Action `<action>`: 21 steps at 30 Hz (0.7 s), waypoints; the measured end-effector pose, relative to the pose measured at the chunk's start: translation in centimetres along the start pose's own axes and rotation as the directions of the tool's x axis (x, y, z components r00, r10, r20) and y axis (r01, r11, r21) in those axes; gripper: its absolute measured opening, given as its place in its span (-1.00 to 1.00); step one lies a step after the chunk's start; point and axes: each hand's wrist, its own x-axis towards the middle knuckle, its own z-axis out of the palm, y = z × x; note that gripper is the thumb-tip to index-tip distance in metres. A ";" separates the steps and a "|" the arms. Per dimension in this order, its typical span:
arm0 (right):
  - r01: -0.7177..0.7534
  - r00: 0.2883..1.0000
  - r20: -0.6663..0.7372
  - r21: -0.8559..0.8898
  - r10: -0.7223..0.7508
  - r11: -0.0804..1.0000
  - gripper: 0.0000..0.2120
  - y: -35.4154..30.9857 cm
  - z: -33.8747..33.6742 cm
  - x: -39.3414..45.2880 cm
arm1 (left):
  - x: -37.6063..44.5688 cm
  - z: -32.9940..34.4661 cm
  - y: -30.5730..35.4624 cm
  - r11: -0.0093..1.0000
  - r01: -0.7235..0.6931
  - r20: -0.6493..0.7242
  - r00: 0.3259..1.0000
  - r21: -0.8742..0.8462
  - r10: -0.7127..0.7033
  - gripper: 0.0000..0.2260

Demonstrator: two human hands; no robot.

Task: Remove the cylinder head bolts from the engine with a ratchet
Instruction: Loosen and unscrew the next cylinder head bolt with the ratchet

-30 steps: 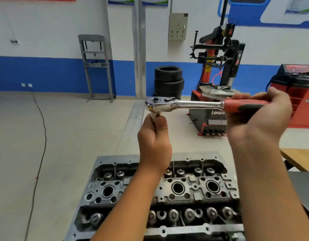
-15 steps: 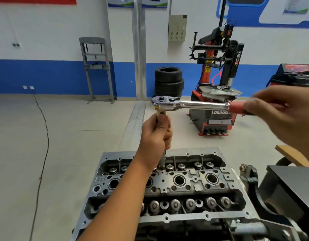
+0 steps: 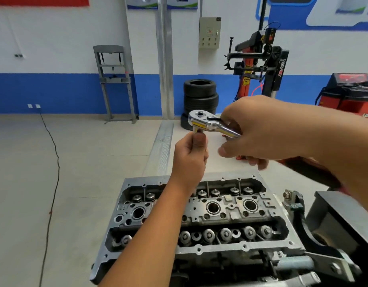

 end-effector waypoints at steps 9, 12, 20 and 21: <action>0.304 0.948 -0.128 0.083 -0.293 0.949 -0.39 3.4 0.8 1.0 | -0.3 -1.1 0.1 0.997 0.061 0.196 0.979 -0.057 -0.048 -0.64; 0.347 0.926 -0.208 0.134 -0.316 0.928 -0.49 3.7 1.8 1.2 | -0.2 -1.4 0.1 0.998 0.051 0.241 0.970 -0.024 -0.043 -0.63; 0.312 0.929 -0.222 0.037 -0.296 0.949 -0.58 3.4 1.3 0.9 | 0.1 -2.0 0.1 0.997 0.072 0.332 0.941 -0.013 -0.064 -0.63; 0.315 0.927 -0.220 0.013 -0.305 0.949 -0.57 3.2 1.3 1.0 | 0.3 -2.1 0.0 0.997 0.081 0.327 0.942 -0.014 -0.072 -0.65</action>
